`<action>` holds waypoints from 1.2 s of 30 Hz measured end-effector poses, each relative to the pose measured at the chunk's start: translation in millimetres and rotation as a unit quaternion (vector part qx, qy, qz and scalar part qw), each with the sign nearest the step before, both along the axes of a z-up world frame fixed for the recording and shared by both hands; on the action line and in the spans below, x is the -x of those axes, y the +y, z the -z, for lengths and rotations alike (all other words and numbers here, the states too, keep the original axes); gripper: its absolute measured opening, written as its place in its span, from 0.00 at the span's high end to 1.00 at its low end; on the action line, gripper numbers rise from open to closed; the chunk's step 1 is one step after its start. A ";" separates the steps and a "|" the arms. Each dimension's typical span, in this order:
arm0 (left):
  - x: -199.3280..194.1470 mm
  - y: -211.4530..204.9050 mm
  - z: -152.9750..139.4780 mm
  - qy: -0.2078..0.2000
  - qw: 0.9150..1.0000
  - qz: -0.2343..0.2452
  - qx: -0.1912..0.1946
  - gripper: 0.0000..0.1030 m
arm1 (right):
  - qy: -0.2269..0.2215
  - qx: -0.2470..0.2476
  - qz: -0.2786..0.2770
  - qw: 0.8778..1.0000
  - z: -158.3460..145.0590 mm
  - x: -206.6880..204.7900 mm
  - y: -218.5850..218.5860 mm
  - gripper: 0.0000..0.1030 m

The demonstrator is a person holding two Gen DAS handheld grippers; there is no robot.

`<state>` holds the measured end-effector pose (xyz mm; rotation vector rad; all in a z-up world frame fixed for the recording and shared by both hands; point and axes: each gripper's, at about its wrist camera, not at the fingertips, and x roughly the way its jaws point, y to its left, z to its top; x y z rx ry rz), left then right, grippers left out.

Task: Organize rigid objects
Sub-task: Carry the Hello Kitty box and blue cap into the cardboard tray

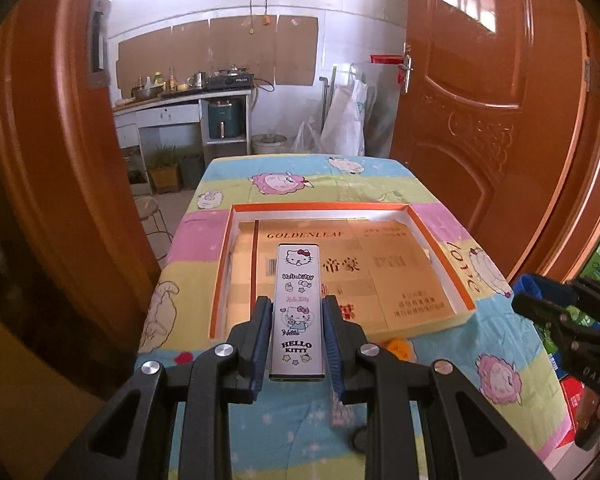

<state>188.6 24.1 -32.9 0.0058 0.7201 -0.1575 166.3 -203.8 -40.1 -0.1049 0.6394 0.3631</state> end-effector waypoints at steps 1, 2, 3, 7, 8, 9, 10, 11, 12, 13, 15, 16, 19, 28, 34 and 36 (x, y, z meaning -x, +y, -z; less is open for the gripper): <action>-6.5 -1.0 1.3 0.005 1.000 0.001 0.002 0.75 | 0.003 -0.006 -0.002 1.000 -1.1 -8.1 -2.1 0.70; -13.8 -1.4 2.6 0.010 1.000 0.002 0.004 0.75 | 0.007 -0.011 -0.003 1.000 -1.2 -15.6 -3.8 0.70; -17.7 -1.7 3.6 0.012 1.000 0.002 0.005 0.75 | 0.012 -0.017 -0.004 1.000 -0.9 -25.5 -5.8 0.70; -38.9 -6.9 8.0 0.017 1.000 0.006 -0.002 0.75 | 0.026 -0.025 -0.006 0.999 3.1 -56.5 -7.7 0.70; -44.7 -8.8 9.7 0.019 1.000 0.009 -0.005 0.75 | 0.028 -0.025 -0.007 0.999 4.4 -62.6 -7.7 0.70; -47.7 -10.1 11.2 0.021 1.000 0.010 -0.007 0.75 | 0.030 -0.022 -0.006 0.999 6.4 -70.2 -7.2 0.70; -53.9 -11.6 13.3 0.024 1.000 0.012 -0.009 0.75 | 0.032 -0.020 -0.005 0.999 8.1 -76.4 -6.6 0.70; -59.2 -13.6 15.4 0.027 0.999 0.013 -0.011 0.75 | 0.034 -0.018 -0.005 0.999 10.2 -81.9 -6.3 0.70; -63.8 -14.6 17.2 0.030 0.999 0.014 -0.013 0.75 | 0.038 -0.018 -0.006 0.999 13.0 -89.1 -5.7 0.70; -70.8 -15.5 19.6 0.036 0.999 0.015 -0.015 0.75 | 0.042 -0.018 -0.007 0.999 14.9 -95.6 -4.7 0.70; -81.8 -15.9 23.1 0.043 0.999 0.014 -0.017 0.75 | 0.049 -0.019 -0.008 0.999 18.4 -108.5 -2.8 0.70; -89.3 -16.0 25.3 0.050 0.999 0.014 -0.017 0.75 | 0.052 -0.020 -0.010 0.998 19.8 -113.2 -2.8 0.70; -107.9 -16.4 33.2 0.070 0.997 0.016 -0.017 0.75 | 0.062 -0.018 -0.015 0.998 24.6 -131.8 2.8 0.70; -143.3 -16.5 66.0 0.113 0.993 0.001 -0.024 0.75 | 0.102 0.003 -0.007 0.995 53.7 -183.6 29.8 0.70; -148.7 -15.8 83.5 0.127 0.992 0.003 -0.026 0.75 | 0.123 0.020 -0.005 0.992 75.7 -197.3 42.5 0.70; -150.5 -14.2 88.0 0.131 0.991 0.003 -0.021 0.75 | 0.129 0.022 -0.004 0.991 81.5 -199.7 43.4 0.70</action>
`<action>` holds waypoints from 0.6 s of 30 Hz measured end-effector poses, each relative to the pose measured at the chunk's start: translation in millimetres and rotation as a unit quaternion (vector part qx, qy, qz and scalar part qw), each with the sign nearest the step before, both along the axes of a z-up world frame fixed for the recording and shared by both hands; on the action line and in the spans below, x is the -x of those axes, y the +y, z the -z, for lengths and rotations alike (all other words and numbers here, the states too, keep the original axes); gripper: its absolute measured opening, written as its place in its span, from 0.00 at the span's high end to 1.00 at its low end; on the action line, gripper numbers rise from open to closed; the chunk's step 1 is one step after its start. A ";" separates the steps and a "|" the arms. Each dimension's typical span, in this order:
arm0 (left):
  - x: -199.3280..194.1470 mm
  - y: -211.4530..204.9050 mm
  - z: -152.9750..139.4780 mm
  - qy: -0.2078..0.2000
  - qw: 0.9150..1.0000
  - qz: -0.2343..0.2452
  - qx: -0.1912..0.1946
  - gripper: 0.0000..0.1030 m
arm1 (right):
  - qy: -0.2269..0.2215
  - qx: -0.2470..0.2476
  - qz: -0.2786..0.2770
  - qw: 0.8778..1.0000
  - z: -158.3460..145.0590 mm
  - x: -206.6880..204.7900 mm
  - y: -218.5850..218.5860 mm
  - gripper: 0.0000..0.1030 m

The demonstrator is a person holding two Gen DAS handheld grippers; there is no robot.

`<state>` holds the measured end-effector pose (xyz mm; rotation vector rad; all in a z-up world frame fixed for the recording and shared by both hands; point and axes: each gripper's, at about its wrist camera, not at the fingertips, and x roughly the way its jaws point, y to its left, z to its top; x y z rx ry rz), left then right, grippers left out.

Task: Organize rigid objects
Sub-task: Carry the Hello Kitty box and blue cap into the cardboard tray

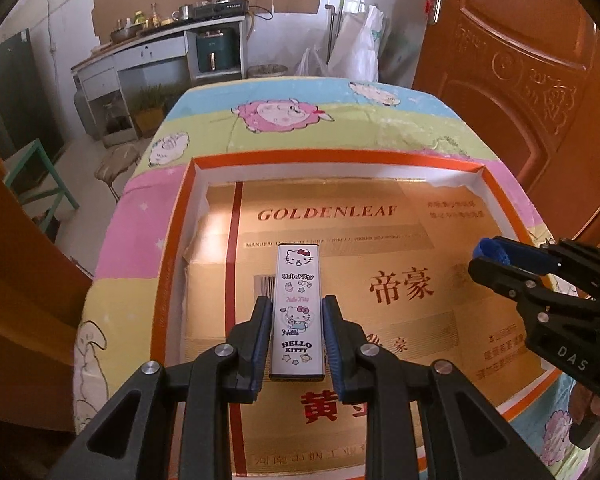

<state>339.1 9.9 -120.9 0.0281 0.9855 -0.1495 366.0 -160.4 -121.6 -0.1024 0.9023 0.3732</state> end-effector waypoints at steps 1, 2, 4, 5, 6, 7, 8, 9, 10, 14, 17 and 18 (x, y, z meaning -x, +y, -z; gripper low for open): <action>-0.8 0.5 2.6 0.002 1.000 0.000 0.001 0.75 | 0.002 0.001 0.001 1.000 1.8 -0.9 0.0 0.70; -1.0 0.9 4.7 0.003 1.000 0.000 0.002 0.75 | 0.004 0.002 0.002 1.000 4.4 -2.1 -0.4 0.70; -1.4 1.1 8.7 0.006 1.000 0.001 0.002 0.75 | 0.008 0.004 0.004 1.000 8.2 -3.7 -0.9 0.70; -2.0 1.2 11.3 0.010 1.000 0.001 0.003 0.75 | 0.011 0.005 0.005 1.000 10.4 -4.7 -1.4 0.70; -2.7 1.6 12.6 0.011 1.000 0.001 0.004 0.75 | 0.013 0.006 0.005 1.000 12.2 -5.5 -2.0 0.70; -2.2 2.2 13.1 0.008 1.000 0.001 0.006 0.75 | 0.015 0.007 0.005 1.000 13.3 -5.4 -2.2 0.70; -1.9 2.5 13.1 0.006 1.000 0.001 0.006 0.75 | 0.017 0.008 0.006 1.000 14.5 -5.6 -2.2 0.70; -2.0 2.2 13.4 0.006 1.000 0.001 0.006 0.75 | 0.018 0.009 0.006 1.000 15.7 -6.0 -2.0 0.70; -2.0 2.3 13.4 0.006 1.000 0.001 0.006 0.74 | 0.019 0.011 0.006 1.000 16.7 -6.2 -1.3 0.70; -0.5 1.5 14.6 -0.001 1.000 0.005 -0.002 0.74 | 0.020 0.019 0.006 1.000 18.6 -5.7 1.5 0.70; 0.1 -2.2 15.2 -0.007 1.000 0.010 -0.012 0.74 | 0.020 0.022 0.005 1.000 19.5 -4.1 2.7 0.70; 1.4 -2.5 15.3 -0.009 1.000 0.014 -0.013 0.74 | 0.020 0.021 0.006 1.000 19.3 -4.3 2.7 0.70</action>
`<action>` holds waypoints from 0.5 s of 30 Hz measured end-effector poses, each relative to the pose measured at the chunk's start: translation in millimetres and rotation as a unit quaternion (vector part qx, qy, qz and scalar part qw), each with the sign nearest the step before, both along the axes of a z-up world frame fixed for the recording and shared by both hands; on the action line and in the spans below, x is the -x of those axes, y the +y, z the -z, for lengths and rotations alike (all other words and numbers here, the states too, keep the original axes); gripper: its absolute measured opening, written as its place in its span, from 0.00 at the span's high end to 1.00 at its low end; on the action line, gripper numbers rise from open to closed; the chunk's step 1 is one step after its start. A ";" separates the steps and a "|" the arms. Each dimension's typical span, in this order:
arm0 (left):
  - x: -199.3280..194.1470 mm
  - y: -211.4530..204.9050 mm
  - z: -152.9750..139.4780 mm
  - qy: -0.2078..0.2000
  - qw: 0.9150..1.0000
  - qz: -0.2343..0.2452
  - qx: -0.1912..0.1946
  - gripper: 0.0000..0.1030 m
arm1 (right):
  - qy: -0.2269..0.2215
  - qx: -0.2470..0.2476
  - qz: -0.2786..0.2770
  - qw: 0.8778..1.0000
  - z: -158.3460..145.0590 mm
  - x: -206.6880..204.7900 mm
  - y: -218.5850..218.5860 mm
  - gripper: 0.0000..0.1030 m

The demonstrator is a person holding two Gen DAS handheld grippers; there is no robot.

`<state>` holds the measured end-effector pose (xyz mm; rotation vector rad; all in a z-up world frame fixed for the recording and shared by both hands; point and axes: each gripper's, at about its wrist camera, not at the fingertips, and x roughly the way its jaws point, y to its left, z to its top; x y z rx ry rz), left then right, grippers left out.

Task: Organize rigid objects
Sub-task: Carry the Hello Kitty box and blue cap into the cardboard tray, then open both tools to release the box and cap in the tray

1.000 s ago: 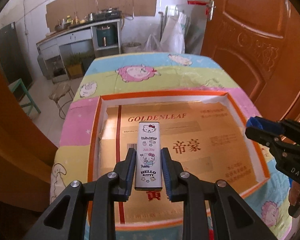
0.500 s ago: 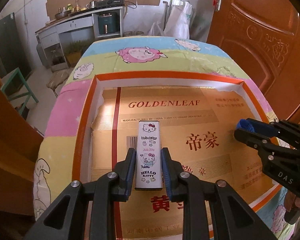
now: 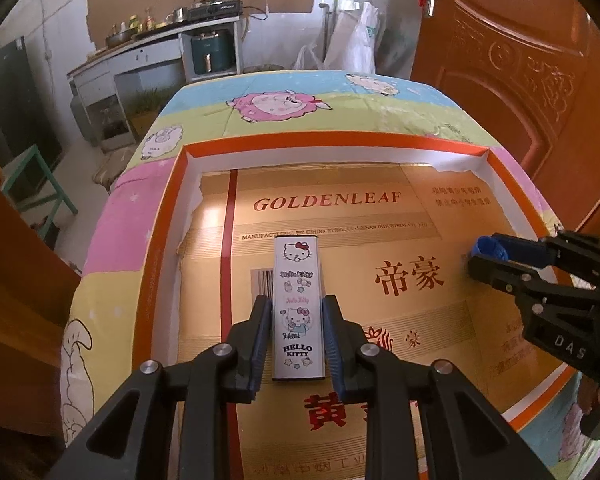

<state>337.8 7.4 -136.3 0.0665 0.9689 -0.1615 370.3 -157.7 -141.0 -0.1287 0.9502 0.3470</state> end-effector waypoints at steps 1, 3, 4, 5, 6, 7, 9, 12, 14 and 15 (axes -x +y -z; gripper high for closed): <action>0.7 0.6 0.1 -0.002 1.000 0.002 0.002 0.74 | 0.000 0.000 0.000 1.000 0.0 0.0 -0.1 0.70; 0.8 1.8 0.3 -0.003 1.000 0.005 0.014 0.69 | -0.002 0.000 0.002 1.000 1.0 0.0 1.1 0.68; 1.1 3.4 0.1 -0.003 1.000 0.006 0.022 0.68 | -0.002 -0.001 0.002 1.000 1.2 0.4 0.8 0.60; 1.4 4.1 0.0 -0.004 1.000 0.004 0.026 0.68 | -0.002 -0.001 0.003 1.000 1.5 1.0 1.1 0.54; 1.7 4.4 -0.4 -0.003 1.000 0.000 0.025 0.68 | -0.004 0.001 0.004 1.000 2.1 2.0 1.7 0.42; 2.7 3.1 -0.4 -0.003 1.000 -0.003 0.021 0.68 | -0.005 0.002 0.005 1.000 1.5 2.8 1.4 0.40; 5.0 1.4 -0.6 -0.005 1.000 -0.005 0.012 0.68 | -0.013 0.004 0.007 1.000 0.0 6.9 1.2 0.40; 6.8 3.1 -0.7 -0.010 1.000 -0.013 0.024 0.68 | -0.022 0.005 0.011 1.000 -4.1 14.2 -1.7 0.40; 8.7 7.4 -1.7 -0.013 0.999 -0.015 0.049 0.68 | -0.033 0.002 0.013 0.999 -8.7 21.7 -4.3 0.40; 10.7 9.1 -0.9 -0.012 0.998 -0.014 0.055 0.68 | -0.039 -0.001 0.015 0.999 -11.2 26.4 -6.1 0.40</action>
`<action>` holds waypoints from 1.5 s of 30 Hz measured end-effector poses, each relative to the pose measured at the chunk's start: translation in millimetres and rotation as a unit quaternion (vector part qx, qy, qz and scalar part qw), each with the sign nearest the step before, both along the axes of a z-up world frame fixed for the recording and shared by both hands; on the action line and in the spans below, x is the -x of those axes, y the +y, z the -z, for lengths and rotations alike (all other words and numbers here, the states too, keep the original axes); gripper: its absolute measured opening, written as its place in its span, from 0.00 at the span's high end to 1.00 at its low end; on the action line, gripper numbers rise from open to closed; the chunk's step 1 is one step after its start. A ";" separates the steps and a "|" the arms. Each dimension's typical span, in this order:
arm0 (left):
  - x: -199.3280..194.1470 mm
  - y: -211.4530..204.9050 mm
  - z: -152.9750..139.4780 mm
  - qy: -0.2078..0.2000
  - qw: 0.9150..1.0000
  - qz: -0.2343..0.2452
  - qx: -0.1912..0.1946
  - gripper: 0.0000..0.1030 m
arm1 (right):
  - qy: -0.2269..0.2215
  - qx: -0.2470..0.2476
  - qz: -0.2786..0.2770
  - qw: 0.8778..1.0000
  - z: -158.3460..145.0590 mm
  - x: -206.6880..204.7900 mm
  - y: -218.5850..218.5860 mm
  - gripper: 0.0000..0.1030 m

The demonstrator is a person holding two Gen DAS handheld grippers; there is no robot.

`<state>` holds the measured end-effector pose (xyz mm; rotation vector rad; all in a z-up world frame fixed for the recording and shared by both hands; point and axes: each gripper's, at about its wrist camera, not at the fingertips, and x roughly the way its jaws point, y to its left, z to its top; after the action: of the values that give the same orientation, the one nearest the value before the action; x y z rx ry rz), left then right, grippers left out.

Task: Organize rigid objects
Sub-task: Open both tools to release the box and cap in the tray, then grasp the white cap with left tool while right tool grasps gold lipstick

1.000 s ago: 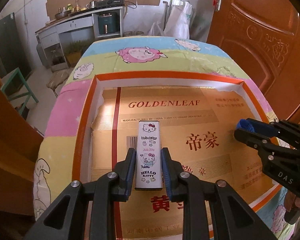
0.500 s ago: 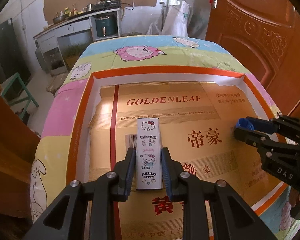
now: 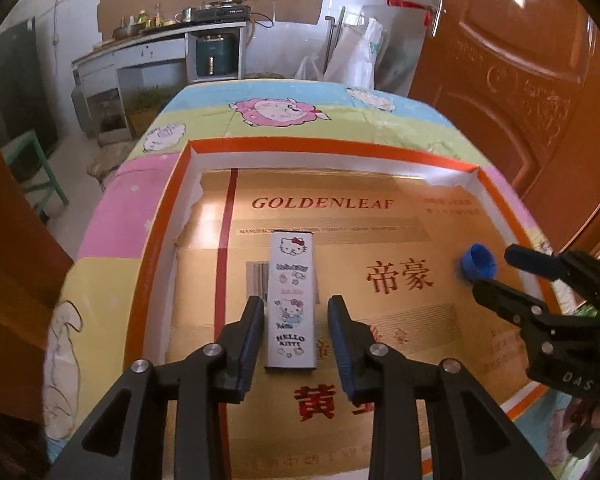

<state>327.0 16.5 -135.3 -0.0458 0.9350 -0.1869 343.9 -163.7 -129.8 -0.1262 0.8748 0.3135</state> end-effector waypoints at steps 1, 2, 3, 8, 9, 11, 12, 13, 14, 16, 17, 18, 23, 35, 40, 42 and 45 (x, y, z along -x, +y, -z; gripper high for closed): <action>1.9 1.0 -0.6 0.000 1.000 0.003 0.006 0.67 | -0.003 -0.002 0.000 1.000 -2.1 3.5 -1.4 0.39; 4.2 1.6 -0.9 -0.001 1.000 0.007 0.008 0.65 | -0.008 -0.006 0.000 1.000 -4.7 8.5 -3.0 0.39; 7.1 1.7 -2.1 -0.004 1.000 0.011 0.009 0.63 | -0.013 -0.008 0.001 1.000 -7.5 13.8 -4.2 0.39; 25.0 1.6 -14.1 -0.037 0.999 0.003 -0.007 0.61 | -0.033 -0.032 0.006 0.999 -22.1 42.2 -10.8 0.39; 27.6 1.4 -16.4 -0.041 0.999 0.002 -0.004 0.58 | -0.036 -0.041 0.005 0.999 -25.5 49.8 -12.0 0.39; 36.2 4.5 -24.8 -0.053 0.999 0.001 0.010 0.47 | -0.041 -0.054 0.006 0.998 -31.1 65.4 -13.0 0.39; 41.0 5.5 -29.1 -0.059 0.998 0.001 0.015 0.43 | -0.044 -0.061 0.008 0.997 -34.3 75.5 -14.6 0.39; 45.1 6.7 -32.2 -0.064 0.998 0.002 0.019 0.43 | -0.046 -0.068 0.010 0.997 -37.1 84.5 -15.9 0.39; 51.2 7.3 -35.9 -0.071 0.997 0.004 0.020 0.42 | -0.048 -0.074 0.012 0.996 -39.3 92.9 -17.0 0.39; 64.4 7.4 -43.3 -0.086 0.996 0.006 0.014 0.42 | -0.052 -0.086 0.020 0.995 -42.1 112.5 -19.7 0.39; 72.7 8.3 -46.5 -0.090 0.996 0.006 0.014 0.42 | -0.054 -0.090 0.025 0.994 -43.7 125.1 -21.1 0.39; 77.9 9.2 -48.5 -0.093 0.996 0.007 0.017 0.42 | -0.059 -0.092 0.032 0.993 -45.1 138.3 -22.3 0.39; 117.2 12.1 -61.3 -0.113 0.994 -0.010 0.011 0.42 | -0.080 -0.076 0.058 0.992 -48.2 185.6 -21.8 0.39; 202.1 12.5 -79.5 -0.128 0.991 -0.015 0.024 0.42 | -0.081 -0.072 0.091 0.990 -56.9 252.3 -19.2 0.39; 228.9 7.3 -79.4 -0.130 0.991 0.002 0.033 0.42 | -0.085 -0.069 0.085 0.990 -57.3 273.5 -15.9 0.39; 239.9 0.2 -74.3 -0.127 0.992 0.011 0.022 0.42 | -0.084 -0.072 0.091 0.990 -55.5 281.3 -18.8 0.39; 257.2 -13.8 -60.6 -0.117 0.993 0.032 0.013 0.42 | -0.081 -0.072 0.100 0.989 -53.1 289.1 -23.3 0.39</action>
<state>69.9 2.6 -74.7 -0.0165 0.7005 -0.2587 54.9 -187.0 -76.6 0.0700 0.6947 0.1743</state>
